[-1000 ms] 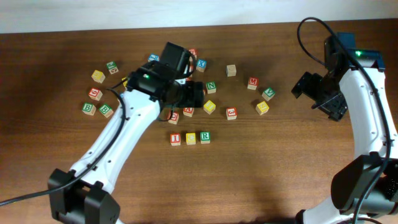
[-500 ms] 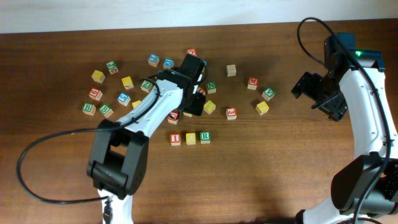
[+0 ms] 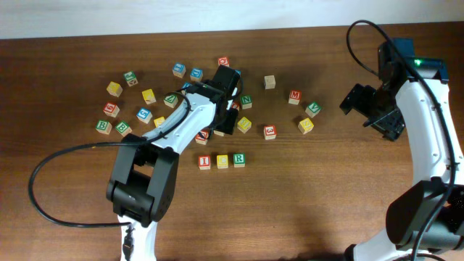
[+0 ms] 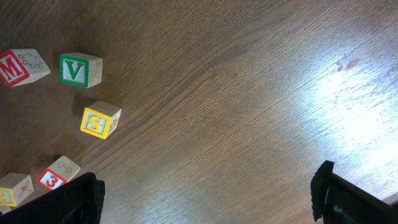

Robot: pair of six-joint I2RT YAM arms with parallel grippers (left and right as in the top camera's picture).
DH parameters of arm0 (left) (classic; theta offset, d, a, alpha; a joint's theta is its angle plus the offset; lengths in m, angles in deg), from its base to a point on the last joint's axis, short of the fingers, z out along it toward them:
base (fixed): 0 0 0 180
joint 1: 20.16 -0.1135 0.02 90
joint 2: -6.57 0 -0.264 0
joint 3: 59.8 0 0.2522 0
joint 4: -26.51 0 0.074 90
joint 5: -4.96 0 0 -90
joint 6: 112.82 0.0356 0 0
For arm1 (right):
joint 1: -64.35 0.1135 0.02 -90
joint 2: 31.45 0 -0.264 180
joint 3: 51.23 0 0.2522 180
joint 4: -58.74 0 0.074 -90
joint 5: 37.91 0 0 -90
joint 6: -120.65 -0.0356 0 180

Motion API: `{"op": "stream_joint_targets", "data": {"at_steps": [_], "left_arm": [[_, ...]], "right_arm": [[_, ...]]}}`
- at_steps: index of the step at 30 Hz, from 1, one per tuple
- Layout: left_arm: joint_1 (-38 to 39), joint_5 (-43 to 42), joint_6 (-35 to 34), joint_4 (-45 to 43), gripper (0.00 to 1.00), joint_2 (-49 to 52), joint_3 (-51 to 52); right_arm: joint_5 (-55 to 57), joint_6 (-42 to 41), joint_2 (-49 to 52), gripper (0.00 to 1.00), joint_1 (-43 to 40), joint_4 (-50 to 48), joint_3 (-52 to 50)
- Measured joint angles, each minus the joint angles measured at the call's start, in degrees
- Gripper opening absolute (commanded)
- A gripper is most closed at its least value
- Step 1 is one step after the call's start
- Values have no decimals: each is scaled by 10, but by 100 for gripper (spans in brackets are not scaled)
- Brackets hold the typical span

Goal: Spell out ICRA
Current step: 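Move the left gripper over the red A block near the center, then lower the left gripper and close on the red A block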

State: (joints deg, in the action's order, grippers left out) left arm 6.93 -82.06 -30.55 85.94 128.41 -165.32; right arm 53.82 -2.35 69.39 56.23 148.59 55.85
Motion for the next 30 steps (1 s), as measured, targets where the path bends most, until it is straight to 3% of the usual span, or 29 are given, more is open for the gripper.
{"op": "stream_joint_targets", "data": {"at_steps": [5, 9, 14, 30], "left_arm": [[0, 0, 0, 5, 57, 0, 0], [0, 0, 0, 6, 48, 11, 0], [0, -2, 0, 7, 52, 31, 0], [0, -2, 0, 53, 51, 32, -37]], "right_arm": [[0, 0, 0, 98, 0, 0, 0], [0, 0, 0, 98, 0, 0, 0], [0, 0, 0, 98, 0, 0, 0], [0, 0, 0, 98, 0, 0, 0]]}}
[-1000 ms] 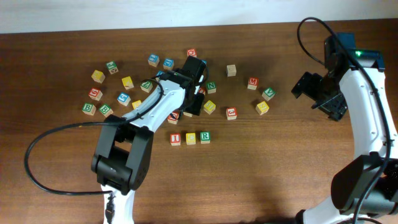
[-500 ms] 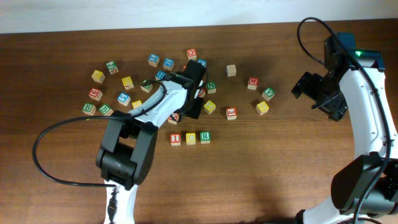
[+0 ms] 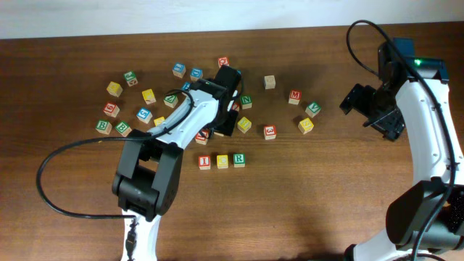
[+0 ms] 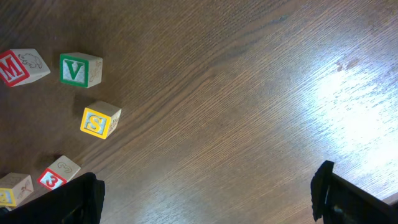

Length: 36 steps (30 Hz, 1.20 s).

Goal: Spell out ICRA
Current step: 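Lower the left gripper and close on the red A block, then lift the red A block and carry it toward the front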

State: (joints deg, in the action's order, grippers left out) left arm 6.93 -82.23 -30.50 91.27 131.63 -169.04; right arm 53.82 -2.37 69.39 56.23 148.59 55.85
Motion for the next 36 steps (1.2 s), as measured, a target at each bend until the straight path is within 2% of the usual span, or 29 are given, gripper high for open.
{"op": "stream_joint_targets", "data": {"at_steps": [3, 5, 13, 25, 36], "left_arm": [[0, 0, 0, 4, 56, 0, 0], [0, 0, 0, 5, 56, 0, 0], [0, 0, 0, 8, 43, 0, 0], [0, 0, 0, 6, 40, 0, 0], [0, 0, 0, 4, 27, 0, 0]], "right_arm": [[0, 0, 0, 98, 0, 0, 0], [0, 0, 0, 98, 0, 0, 0], [0, 0, 0, 98, 0, 0, 0], [0, 0, 0, 98, 0, 0, 0], [0, 0, 0, 98, 0, 0, 0]]}}
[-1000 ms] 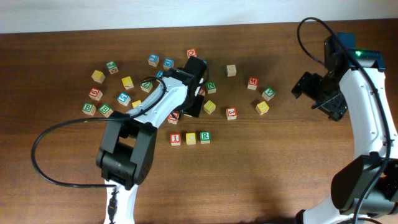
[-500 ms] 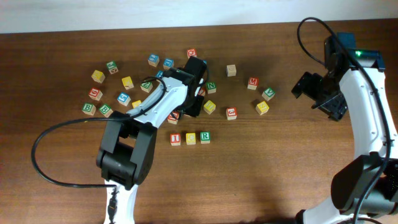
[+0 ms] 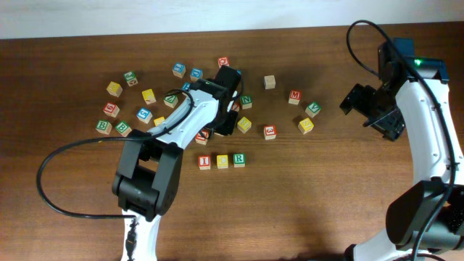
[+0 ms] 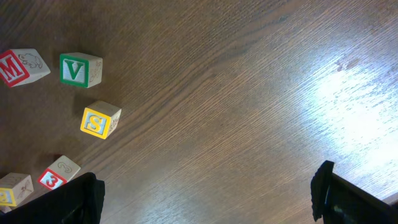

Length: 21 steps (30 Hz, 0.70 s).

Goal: Spell out ICRA
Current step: 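Lift the red A block and carry it toward the front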

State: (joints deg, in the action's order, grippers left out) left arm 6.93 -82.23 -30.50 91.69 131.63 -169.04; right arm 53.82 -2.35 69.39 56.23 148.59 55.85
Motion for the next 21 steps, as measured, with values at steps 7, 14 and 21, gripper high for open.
{"op": "stream_joint_targets", "data": {"at_steps": [7, 14, 21], "left_arm": [[0, 0, 0, 0, 24, 0, 0], [0, 0, 0, 33, 22, 0, -16], [0, -105, -3, 83, 21, -64, -63]], "right_arm": [[0, 0, 0, 98, 0, 0, 0], [0, 0, 0, 98, 0, 0, 0], [0, 0, 0, 98, 0, 0, 0]]}}
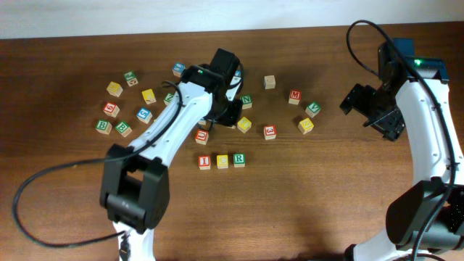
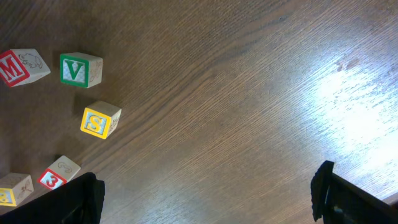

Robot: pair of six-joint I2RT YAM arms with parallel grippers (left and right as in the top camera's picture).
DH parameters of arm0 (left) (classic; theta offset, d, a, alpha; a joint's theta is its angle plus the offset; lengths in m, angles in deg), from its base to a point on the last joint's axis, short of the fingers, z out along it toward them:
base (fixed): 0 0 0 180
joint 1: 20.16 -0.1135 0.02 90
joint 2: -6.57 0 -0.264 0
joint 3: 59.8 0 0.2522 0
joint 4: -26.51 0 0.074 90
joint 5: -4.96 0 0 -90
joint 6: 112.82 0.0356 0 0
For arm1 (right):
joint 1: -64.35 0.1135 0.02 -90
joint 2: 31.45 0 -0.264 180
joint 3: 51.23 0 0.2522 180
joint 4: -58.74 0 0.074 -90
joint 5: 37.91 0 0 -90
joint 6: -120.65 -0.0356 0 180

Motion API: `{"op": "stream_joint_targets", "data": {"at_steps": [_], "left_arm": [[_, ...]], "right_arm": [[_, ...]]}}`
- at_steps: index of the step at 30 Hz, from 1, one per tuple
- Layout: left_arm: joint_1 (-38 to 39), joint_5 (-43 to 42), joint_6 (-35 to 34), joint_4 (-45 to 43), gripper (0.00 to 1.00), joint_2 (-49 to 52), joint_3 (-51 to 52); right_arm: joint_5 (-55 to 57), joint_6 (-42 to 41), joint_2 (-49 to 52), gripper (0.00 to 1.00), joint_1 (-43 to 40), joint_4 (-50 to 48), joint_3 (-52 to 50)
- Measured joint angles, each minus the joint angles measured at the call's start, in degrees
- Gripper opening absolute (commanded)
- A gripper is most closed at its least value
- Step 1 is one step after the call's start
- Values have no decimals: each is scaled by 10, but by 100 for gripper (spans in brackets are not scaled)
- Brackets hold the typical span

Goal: Spell out ICRA
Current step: 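Lift the red A block and carry it toward the front, then set the red A block down right of the R and open the left gripper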

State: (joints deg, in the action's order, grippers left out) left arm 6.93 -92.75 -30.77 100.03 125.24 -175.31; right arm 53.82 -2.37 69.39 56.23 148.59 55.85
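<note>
A short row lies at the table's front middle: a red I block [image 1: 204, 162], a yellow block [image 1: 222, 161] and a green R block [image 1: 238, 159]. My left gripper [image 1: 225, 110] hangs over the block cluster behind the row, between a green N block [image 1: 246, 101] and a red block [image 1: 201, 135]. Its jaws are hidden under the wrist. My right gripper [image 2: 205, 193] stands wide open over bare wood at the right, nothing between its fingers [image 2: 329, 186]. In the overhead view the right gripper [image 1: 373, 109] sits well right of the blocks.
Loose letter blocks are scattered behind the row: a red M [image 2: 15, 67], a green V [image 2: 78, 70], a yellow S [image 2: 98, 120], a red 3 [image 2: 57, 174], a yellow one [image 1: 244, 125] and several at the far left [image 1: 116, 109]. A black cable [image 1: 43, 188] loops front left.
My left arm has swung toward the far side and its gripper sits a little farther back in the cluster. The red block beside it now shows fully. The right arm has not moved.
At all three earlier moments my left gripper stayed low in the block cluster just behind the row, hardly shifting. Now it has drawn back from there. The three-block row and the open right gripper have stayed as they were.
</note>
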Motion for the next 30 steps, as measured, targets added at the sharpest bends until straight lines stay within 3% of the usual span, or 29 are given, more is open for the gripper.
{"op": "stream_joint_targets", "data": {"at_steps": [3, 7, 14, 20, 30], "left_arm": [[1, -112, -20, 36, 22, -18, -6], [25, -148, -88, 71, 23, -18, -7], [150, -18, -250, 65, 23, -18, 1], [164, 82, -375, 58, 23, -9, 17], [191, 93, -399, -2, 24, 44, 36]], "right_arm": [[0, 0, 0, 98, 0, 0, 0], [0, 0, 0, 98, 0, 0, 0], [0, 0, 0, 98, 0, 0, 0], [0, 0, 0, 98, 0, 0, 0], [0, 0, 0, 98, 0, 0, 0]]}}
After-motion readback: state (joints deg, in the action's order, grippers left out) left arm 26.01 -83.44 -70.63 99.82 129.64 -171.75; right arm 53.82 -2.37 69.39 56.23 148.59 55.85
